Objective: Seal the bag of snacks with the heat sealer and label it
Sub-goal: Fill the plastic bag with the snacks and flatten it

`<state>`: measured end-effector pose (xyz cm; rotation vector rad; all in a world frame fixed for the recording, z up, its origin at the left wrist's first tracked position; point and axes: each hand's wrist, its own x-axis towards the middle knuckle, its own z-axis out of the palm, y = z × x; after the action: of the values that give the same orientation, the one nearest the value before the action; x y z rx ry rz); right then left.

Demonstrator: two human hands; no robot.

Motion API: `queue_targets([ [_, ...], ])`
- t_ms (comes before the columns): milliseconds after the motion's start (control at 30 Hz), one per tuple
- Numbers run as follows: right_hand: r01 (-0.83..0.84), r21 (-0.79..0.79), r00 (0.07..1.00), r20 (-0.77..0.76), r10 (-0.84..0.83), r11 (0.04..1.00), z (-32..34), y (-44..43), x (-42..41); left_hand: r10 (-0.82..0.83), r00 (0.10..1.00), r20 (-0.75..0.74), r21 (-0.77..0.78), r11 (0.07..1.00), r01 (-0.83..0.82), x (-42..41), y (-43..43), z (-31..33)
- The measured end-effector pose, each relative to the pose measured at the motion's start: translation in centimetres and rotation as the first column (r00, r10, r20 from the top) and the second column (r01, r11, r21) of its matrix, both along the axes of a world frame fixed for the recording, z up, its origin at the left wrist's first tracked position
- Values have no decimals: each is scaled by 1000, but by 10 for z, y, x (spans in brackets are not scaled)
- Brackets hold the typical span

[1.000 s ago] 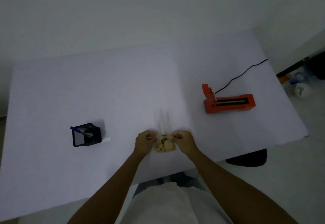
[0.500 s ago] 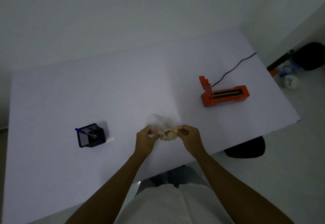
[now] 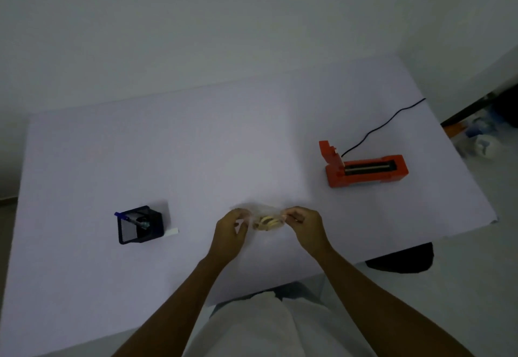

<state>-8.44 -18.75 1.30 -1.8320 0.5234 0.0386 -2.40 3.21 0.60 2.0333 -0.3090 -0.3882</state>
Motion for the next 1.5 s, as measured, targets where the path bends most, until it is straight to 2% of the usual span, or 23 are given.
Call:
queue_targets([
  [100,-9,50,1000,-16,10,999,-8,-4,5,64,980,-188,-15,998,-68,2,-7,-6],
  [167,-20,87,1000,-22,22,996,-14,-8,7,118,962,-248,11,993,-119,4,-12,-10],
  [367,-80,189,996,-30,87,979,-14,-15,16,161,962,-222,3,986,-164,10,-23,-19],
  [600,-85,152,996,7,85,985,-16,-28,29,205,972,-113,-51,976,-211,11,-27,-13],
  [800,-55,226,998,-22,61,973,-13,-29,32,156,984,-80,-54,985,-161,15,-24,-3],
  [933,-94,165,995,-21,98,982,-12,-33,31,124,989,-80,-56,990,-129,16,-19,2],
  [1067,-124,57,992,2,124,991,-11,-36,31,70,998,-9,-35,997,-70,16,-14,7],
  [1167,-116,48,993,12,115,992,-7,-29,30,105,994,11,-31,994,-104,15,-13,7],
  [1267,-138,101,990,-17,140,985,-11,-29,30,139,990,-39,-83,986,-142,14,-16,8],
  [1433,-155,311,976,-97,194,938,1,-28,38,181,962,-203,-157,964,-215,10,-26,9],
  [1500,-180,300,972,-91,216,937,4,-27,39,195,954,-226,-174,956,-237,10,-30,11],
])
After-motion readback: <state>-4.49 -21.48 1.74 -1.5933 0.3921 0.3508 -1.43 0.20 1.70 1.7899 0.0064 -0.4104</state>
